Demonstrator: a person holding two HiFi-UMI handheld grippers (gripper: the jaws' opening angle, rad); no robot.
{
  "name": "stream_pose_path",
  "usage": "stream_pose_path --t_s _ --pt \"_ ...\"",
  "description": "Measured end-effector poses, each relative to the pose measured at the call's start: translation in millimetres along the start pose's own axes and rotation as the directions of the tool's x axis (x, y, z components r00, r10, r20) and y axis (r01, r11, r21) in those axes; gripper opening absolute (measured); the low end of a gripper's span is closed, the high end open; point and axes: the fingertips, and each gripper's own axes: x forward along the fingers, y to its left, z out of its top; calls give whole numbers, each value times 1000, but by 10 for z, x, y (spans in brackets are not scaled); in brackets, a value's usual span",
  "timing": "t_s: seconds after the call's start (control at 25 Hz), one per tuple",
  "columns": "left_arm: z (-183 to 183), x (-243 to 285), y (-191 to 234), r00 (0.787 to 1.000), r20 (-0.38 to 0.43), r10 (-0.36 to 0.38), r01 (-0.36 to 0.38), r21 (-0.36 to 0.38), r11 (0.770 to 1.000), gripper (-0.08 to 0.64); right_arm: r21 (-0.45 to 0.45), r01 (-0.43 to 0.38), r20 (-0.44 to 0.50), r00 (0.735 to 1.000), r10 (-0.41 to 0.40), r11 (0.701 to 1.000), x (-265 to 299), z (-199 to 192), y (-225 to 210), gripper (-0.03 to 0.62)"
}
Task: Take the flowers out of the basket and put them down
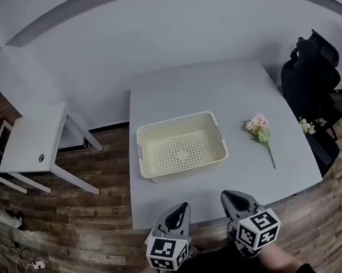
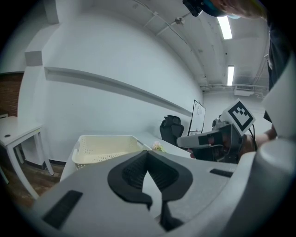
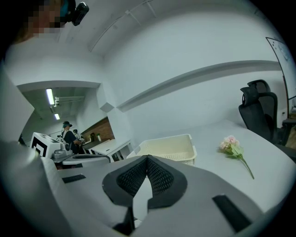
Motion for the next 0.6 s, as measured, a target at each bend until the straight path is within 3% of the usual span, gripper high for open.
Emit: stream_pose_path --t_s 0.6 --pt "-78 -277 2 1000 13 -19 19 -1 1000 6 -20 -37 -17 999 36 999 -53 -189 455 21"
